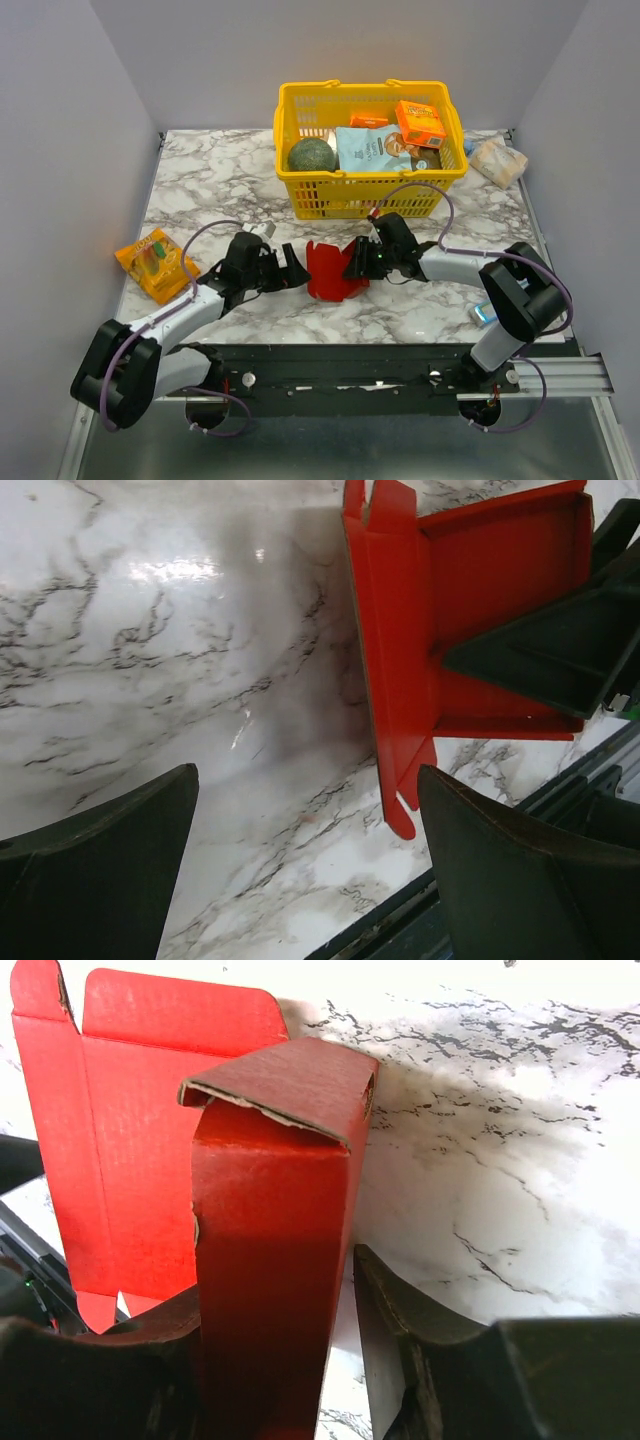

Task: Fold the paper box

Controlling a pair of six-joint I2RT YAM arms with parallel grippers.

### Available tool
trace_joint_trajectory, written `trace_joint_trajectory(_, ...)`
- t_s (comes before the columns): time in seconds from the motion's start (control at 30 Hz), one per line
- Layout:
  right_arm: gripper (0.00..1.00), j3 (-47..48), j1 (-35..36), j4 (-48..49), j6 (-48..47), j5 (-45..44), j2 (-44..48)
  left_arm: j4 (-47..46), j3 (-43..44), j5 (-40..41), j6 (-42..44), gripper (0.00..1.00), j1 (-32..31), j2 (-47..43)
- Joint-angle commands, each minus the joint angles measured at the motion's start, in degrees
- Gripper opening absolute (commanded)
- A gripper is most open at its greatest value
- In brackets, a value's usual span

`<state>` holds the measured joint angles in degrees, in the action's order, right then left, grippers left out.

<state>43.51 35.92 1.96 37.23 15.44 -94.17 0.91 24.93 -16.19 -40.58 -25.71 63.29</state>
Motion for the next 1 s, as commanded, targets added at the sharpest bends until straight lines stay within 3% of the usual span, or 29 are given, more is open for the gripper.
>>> trace_joint_trajectory(0.0, 0.5, -2.5, -0.1, -2.8, -0.5, -3.0, -3.0, -9.9, -0.1, -1.3, -3.8, 0.98, -3.0, 4.0)
trace_joint_trajectory(0.13, 0.51, -2.6, -0.1, -2.6, -0.6, -2.5, -3.0, -14.3, 0.4, -1.4, -6.0, 0.93, -5.0, 6.8)
trace_joint_trajectory(0.23, 0.51, -2.9, -0.1, -2.5, -0.5, -2.3, -2.8, -15.2, 2.2, -1.5, -5.6, 0.74, -5.7, 9.5)
trace_joint_trajectory(0.27, 0.53, -3.0, -0.1, -2.5, -0.6, -2.3, -2.6, -15.5, 2.7, -1.6, -5.5, 0.61, -6.0, 10.1)
trace_joint_trajectory(0.33, 0.58, -3.2, -0.1, -2.5, -0.6, -2.8, -1.5, -16.7, 3.9, -2.2, -5.3, 0.5, -6.6, 12.2)
trace_joint_trajectory(0.47, 0.78, -3.7, -0.1, -2.6, -0.8, -3.7, 1.4, -18.1, 6.1, -3.7, -4.3, 0.13, -7.2, 15.5)
trace_joint_trajectory(0.57, 0.87, -3.8, -0.1, -4.6, -1.0, -5.7, 5.1, -12.8, 9.4, -1.7, -0.3, 0.0, -7.3, 15.5)
trace_joint_trajectory(0.8, 0.89, -2.8, -0.1, -13.4, -3.0, -14.4, 13.7, 17.9, 24.9, 7.3, 17.1, 0.0, -7.3, 13.2)
trace_joint_trajectory(0.97, 0.89, -3.9, -0.1, -13.7, -5.4, -15.1, 19.9, 29.4, 31.1, 11.1, 26.8, 0.0, -7.3, 13.4)
